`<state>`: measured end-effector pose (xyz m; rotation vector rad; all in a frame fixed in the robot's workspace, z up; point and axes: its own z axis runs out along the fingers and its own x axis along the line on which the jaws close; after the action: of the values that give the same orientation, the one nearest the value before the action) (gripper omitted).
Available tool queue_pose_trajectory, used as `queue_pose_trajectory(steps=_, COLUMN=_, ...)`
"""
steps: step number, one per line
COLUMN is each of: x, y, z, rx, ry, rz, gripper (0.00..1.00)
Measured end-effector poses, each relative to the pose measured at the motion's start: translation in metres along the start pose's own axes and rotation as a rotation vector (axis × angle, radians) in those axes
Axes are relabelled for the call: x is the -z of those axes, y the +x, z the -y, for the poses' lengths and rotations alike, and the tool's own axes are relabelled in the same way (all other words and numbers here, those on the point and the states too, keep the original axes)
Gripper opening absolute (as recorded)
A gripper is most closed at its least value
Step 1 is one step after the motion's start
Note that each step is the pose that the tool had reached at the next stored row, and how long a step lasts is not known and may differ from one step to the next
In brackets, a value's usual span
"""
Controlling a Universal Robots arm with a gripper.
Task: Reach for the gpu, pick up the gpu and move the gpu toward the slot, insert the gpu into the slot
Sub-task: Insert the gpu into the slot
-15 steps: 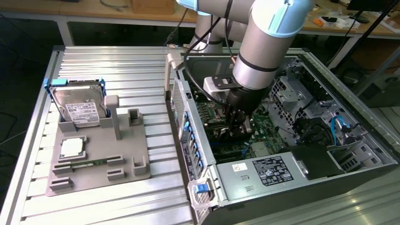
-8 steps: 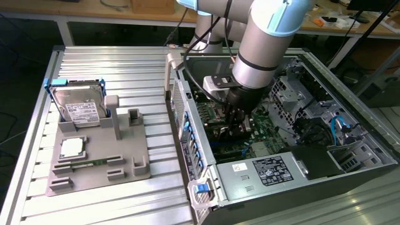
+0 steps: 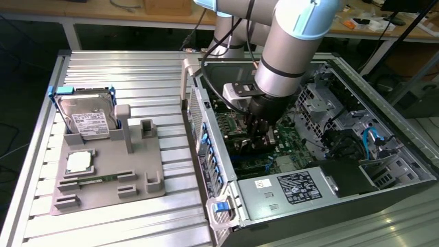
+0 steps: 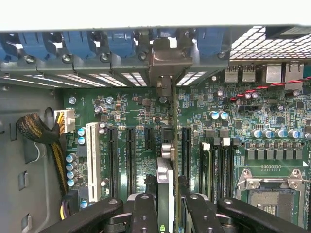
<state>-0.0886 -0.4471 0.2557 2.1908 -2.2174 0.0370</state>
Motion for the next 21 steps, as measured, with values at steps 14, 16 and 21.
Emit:
queue_pose_trajectory(steps=14, x=-0.0042, y=-0.0001, z=-0.0006, rx=0.000, ry=0.0000, rz=-0.0001, gripper=0.27)
queue_pose_trajectory(steps=16, x=-0.0053, y=-0.0001, z=-0.0008, rx=0.000, ry=-0.0001, rz=0.0000, gripper=0.27)
queue_pose_trajectory(steps=21, x=-0.0069, y=-0.0002, z=-0.0010, rx=0.000, ry=0.0000, rz=-0.0001, gripper=0.27)
